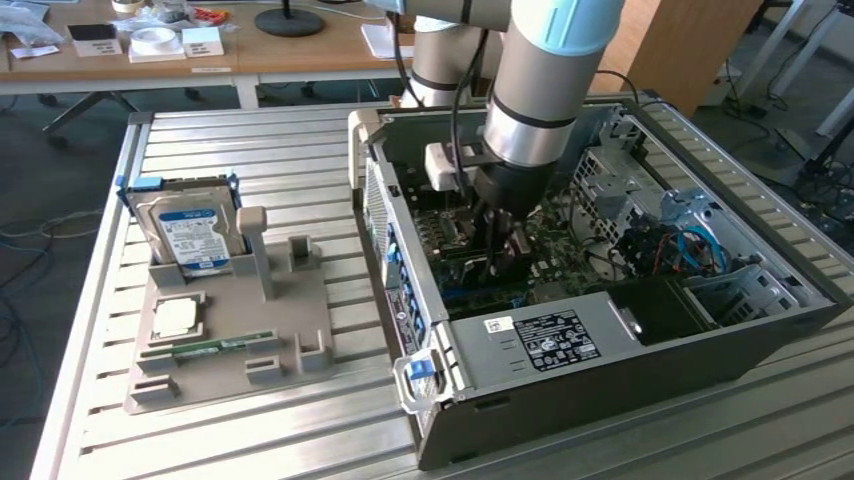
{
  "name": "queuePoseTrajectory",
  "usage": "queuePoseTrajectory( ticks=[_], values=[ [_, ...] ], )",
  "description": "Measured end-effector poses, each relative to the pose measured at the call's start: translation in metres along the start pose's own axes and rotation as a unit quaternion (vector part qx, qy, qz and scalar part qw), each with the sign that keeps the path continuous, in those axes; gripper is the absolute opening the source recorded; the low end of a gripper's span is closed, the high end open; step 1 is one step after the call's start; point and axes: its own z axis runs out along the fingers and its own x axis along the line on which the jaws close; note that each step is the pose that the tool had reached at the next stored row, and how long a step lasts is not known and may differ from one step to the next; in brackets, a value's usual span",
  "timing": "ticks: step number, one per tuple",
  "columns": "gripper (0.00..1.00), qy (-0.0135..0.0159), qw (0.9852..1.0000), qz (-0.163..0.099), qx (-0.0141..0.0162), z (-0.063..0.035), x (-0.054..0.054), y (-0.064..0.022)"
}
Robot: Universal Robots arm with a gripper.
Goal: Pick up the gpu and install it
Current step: 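Insert the gpu into the slot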
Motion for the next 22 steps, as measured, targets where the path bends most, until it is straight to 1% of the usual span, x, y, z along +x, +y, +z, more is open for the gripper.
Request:
queuePoseTrajectory(
  ticks=[4,11,22],
  values=[
    [0.58,0.0001,1.0000,0.000,0.0000,-0.0056,0.000,0.0000],
    [0.58,0.0006,1.0000,0.000,0.0000,-0.0208,-0.001,-0.0001],
    [0.58,0.0008,1.0000,0.000,0.0000,-0.0395,-0.002,-0.0002]
  ],
)
